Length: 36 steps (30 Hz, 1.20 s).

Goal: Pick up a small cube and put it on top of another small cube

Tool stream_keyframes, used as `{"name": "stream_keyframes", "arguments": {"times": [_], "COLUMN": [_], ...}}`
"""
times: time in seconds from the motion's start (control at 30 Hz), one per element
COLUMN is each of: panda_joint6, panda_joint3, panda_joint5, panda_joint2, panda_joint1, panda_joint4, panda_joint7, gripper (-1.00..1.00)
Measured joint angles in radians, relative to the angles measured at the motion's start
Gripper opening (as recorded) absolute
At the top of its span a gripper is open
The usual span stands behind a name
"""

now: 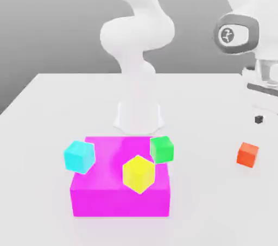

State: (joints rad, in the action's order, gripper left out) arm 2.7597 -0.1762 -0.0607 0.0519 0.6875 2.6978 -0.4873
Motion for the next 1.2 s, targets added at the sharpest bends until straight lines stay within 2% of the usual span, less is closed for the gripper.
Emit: {"name": "stream_keyframes", "arguments": {"times": [0.17,0.37,0.4,0.63,0.83,1.2], "panda_joint6": [0.084,0.249,0.267,0.264,0.110,-0.166], "panda_joint3": [-0.048,0.076,0.094,0.094,-0.001,0.239], "panda_joint5": [-0.010,-0.138,-0.148,-0.147,-0.013,-0.092], "panda_joint2": [-0.130,-0.342,-0.364,-0.363,-0.168,0.128], "panda_joint1": [0.074,0.173,0.189,0.189,0.126,-0.305], "panda_joint4": [0.058,0.024,0.020,0.020,0.060,0.068], "panda_joint7": [-0.196,-0.124,-0.116,-0.117,-0.218,0.175], "gripper": [0.00,0.00,-1.00,-1.00,-1.00,-1.00]}}
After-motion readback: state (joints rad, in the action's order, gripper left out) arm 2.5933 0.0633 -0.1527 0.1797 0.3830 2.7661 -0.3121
